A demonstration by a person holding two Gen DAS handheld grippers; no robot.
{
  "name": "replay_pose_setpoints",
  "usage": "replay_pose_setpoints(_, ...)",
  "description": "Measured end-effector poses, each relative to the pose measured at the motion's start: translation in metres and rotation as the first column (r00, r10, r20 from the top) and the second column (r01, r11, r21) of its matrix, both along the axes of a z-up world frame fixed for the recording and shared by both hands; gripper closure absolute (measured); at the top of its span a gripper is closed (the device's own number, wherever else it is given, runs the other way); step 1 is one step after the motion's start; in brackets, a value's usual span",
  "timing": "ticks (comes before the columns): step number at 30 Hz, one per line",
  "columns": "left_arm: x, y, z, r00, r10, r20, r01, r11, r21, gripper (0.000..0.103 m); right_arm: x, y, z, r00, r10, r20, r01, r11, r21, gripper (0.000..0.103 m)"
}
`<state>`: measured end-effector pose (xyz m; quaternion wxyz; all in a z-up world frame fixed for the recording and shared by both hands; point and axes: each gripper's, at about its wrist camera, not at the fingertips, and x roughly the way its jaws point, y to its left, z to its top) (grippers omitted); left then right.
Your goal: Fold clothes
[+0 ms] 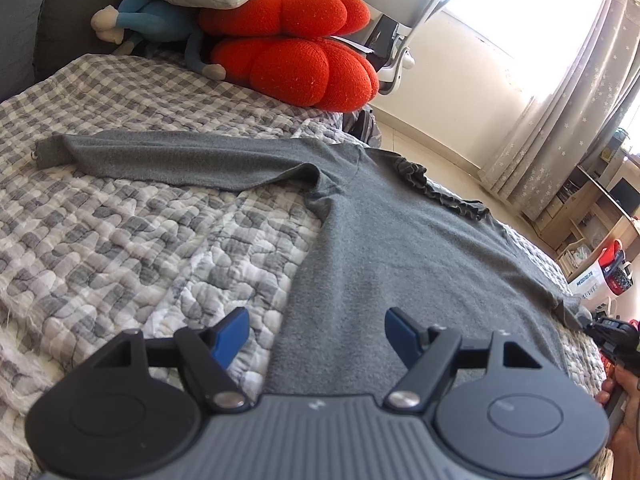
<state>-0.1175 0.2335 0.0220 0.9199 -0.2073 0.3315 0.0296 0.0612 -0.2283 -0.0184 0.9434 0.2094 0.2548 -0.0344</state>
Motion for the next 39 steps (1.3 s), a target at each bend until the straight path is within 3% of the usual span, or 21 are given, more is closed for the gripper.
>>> replay_pose_setpoints(1, 0.000, 0.000, 0.001, 1.000, -0.003, 0.003, 0.003, 1.000, -0.002, 0.027, -0.001, -0.003, 0.000, 1.000, 0.002, -0.003, -0.001, 1.000, 0.022, 0.089)
replay_pose_setpoints(3, -0.001, 0.000, 0.002, 1.000, -0.004, 0.007, 0.004, 1.000, 0.001, 0.027, -0.002, -0.010, 0.000, 1.000, 0.005, -0.009, -0.004, 0.998, 0.065, 0.083)
replay_pose_setpoints(5, -0.002, 0.002, 0.002, 1.000, 0.001, 0.007, -0.001, 1.000, 0.003, 0.027, -0.007, -0.016, -0.001, 1.000, -0.015, -0.008, 0.015, 0.996, 0.091, 0.066)
replay_pose_setpoints(10, -0.006, 0.006, -0.001, 1.000, 0.006, -0.008, -0.006, 1.000, -0.017, 0.027, -0.027, -0.028, -0.003, 1.000, -0.029, 0.010, 0.026, 0.979, 0.202, 0.061)
replay_pose_setpoints(14, -0.015, 0.004, -0.001, 1.000, -0.006, -0.010, 0.006, 1.000, -0.015, 0.026, -0.049, -0.020, 0.004, 0.996, 0.083, 0.012, -0.083, 0.965, 0.249, 0.053)
replay_pose_setpoints(19, -0.032, -0.004, -0.002, 0.998, -0.059, -0.011, 0.059, 0.997, 0.048, 0.027, -0.097, 0.004, 0.009, 0.973, 0.229, 0.013, -0.227, 0.956, 0.186, 0.044)
replay_pose_setpoints(25, -0.046, -0.010, -0.002, 0.993, -0.108, -0.037, 0.111, 0.989, 0.098, 0.029, -0.146, 0.026, 0.011, 0.934, 0.357, 0.011, -0.356, 0.928, 0.114, 0.043)
replay_pose_setpoints(29, -0.047, -0.014, -0.006, 0.989, -0.143, -0.043, 0.147, 0.984, 0.103, 0.030, -0.161, 0.036, 0.011, 0.915, 0.403, 0.037, -0.404, 0.906, 0.129, 0.043)
replay_pose_setpoints(34, -0.057, -0.011, -0.006, 0.992, -0.119, -0.029, 0.121, 0.987, 0.103, 0.033, -0.175, 0.045, 0.017, 0.886, 0.463, 0.040, -0.463, 0.871, 0.167, 0.043)
replay_pose_setpoints(39, -0.063, -0.005, -0.013, 0.987, -0.150, -0.049, 0.155, 0.982, 0.106, 0.033, -0.189, 0.047, 0.013, 0.889, 0.456, 0.035, -0.452, 0.864, 0.220, 0.049)
